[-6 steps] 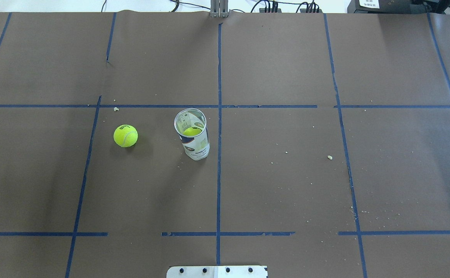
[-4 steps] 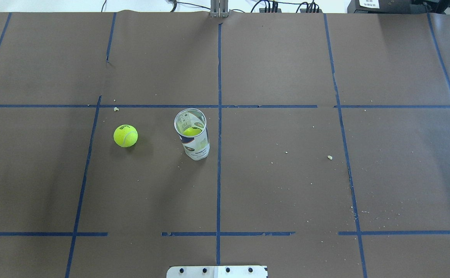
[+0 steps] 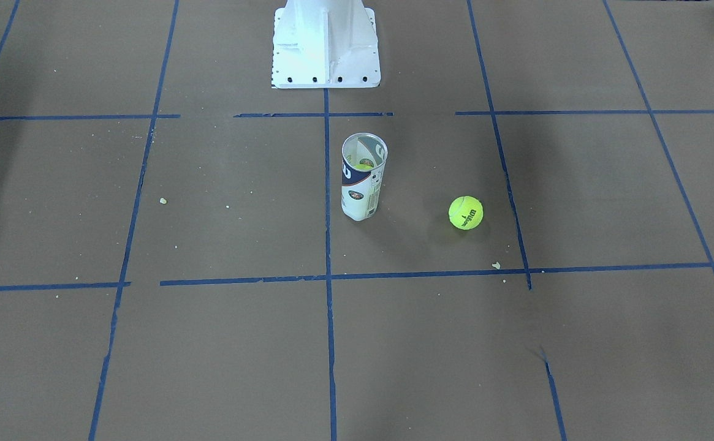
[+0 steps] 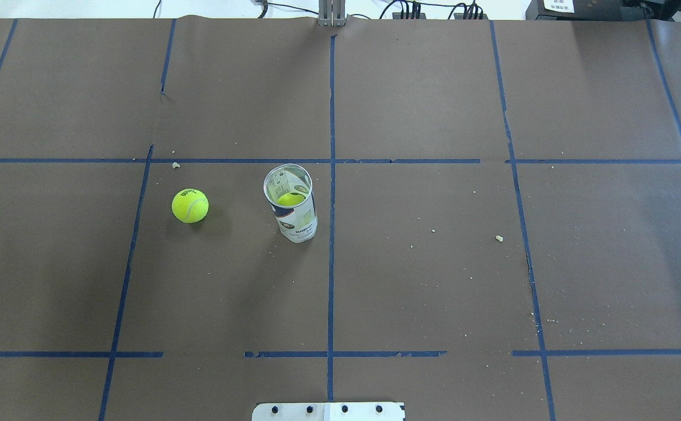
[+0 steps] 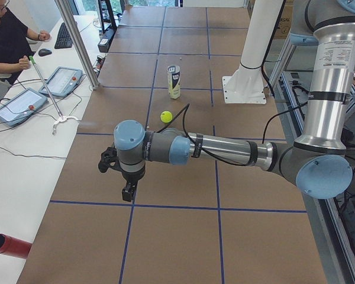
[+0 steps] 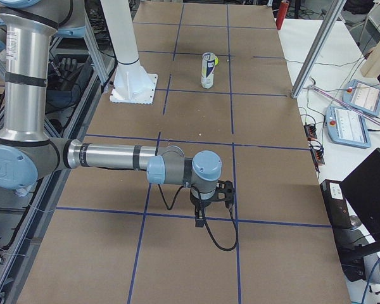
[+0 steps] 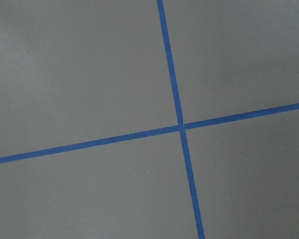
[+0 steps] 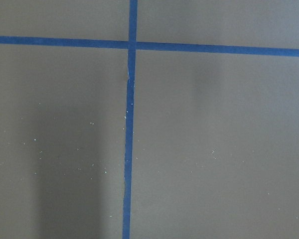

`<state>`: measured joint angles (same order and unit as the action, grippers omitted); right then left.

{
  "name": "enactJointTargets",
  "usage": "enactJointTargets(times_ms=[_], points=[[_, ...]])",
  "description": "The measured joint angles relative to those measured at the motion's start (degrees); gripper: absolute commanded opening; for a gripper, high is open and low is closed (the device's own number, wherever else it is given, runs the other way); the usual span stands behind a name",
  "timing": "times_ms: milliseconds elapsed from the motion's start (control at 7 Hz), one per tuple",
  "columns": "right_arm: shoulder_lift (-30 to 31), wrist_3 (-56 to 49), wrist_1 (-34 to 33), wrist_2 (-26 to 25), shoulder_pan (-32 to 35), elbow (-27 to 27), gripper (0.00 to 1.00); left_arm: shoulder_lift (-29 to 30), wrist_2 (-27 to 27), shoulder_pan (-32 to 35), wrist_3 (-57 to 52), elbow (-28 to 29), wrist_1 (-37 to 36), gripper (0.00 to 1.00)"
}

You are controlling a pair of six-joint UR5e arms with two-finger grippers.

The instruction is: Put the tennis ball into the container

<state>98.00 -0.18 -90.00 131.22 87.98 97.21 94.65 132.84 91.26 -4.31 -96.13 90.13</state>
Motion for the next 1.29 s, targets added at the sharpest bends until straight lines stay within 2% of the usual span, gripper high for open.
enactJointTargets(times_ms=[286,571,714,1000,1286], points=[[0.00,0.00,0.00,0.00,0.00,0.00,1.00,0.15,0.03,-4.39,10.31,-8.81,-0.96,1.00],[0.00,0.00,0.00,0.00,0.00,0.00,1.00,1.33,-0.06,-13.82,25.02,-17.03,-1.58,1.00],[0.00,0.00,0.00,0.00,0.00,0.00,1.00,3.05,-1.29,-19.17,32.36,-19.31,-1.68,1.00],[0.00,0.00,0.00,0.00,0.00,0.00,1.00,9.08,-7.70,-28.77,42.94,-19.76,-2.88,1.00],[0.00,0.00,0.00,0.00,0.00,0.00,1.00,15.28,-9.71,-34.90,47.57,-16.06,-3.69,1.00]])
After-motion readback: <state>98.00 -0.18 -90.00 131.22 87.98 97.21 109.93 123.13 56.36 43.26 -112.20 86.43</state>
